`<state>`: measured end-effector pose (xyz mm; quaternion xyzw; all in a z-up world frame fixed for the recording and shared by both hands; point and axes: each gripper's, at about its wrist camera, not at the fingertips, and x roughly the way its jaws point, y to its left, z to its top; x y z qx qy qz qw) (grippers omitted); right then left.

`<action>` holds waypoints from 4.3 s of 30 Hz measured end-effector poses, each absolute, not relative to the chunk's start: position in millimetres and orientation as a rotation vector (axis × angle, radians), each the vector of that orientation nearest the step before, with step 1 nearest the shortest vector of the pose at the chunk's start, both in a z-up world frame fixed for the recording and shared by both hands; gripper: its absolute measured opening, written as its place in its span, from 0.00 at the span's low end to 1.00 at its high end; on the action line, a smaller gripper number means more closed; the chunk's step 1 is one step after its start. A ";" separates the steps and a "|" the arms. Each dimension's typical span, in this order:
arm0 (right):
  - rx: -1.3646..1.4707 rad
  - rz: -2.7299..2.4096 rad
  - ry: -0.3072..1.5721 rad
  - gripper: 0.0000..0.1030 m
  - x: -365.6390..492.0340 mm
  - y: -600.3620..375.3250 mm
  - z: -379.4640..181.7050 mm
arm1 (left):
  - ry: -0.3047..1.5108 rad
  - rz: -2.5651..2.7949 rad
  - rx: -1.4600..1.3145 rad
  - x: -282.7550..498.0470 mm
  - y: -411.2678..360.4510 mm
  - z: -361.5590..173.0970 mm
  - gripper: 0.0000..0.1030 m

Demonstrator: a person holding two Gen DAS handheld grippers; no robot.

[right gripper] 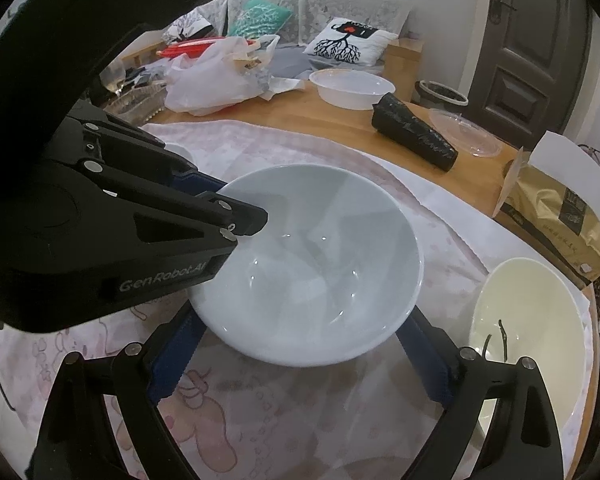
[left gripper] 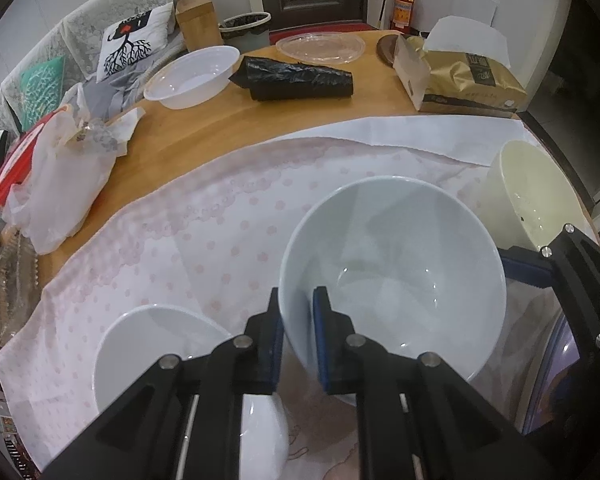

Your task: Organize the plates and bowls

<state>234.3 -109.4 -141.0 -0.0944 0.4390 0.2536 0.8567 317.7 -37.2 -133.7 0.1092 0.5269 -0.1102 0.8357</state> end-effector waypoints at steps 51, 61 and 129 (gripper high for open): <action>-0.103 0.385 0.794 0.89 198.1 -247.2 -86.2 | 0.984 -0.337 0.310 300.4 -178.1 -75.6 0.11; -0.106 0.383 0.829 0.89 202.8 -252.2 -100.3 | 1.004 -0.331 0.324 306.2 -186.4 -94.1 0.11; -0.229 0.606 0.834 0.99 206.4 -33.7 -109.3 | 0.940 -0.052 0.073 268.4 91.3 -61.5 0.28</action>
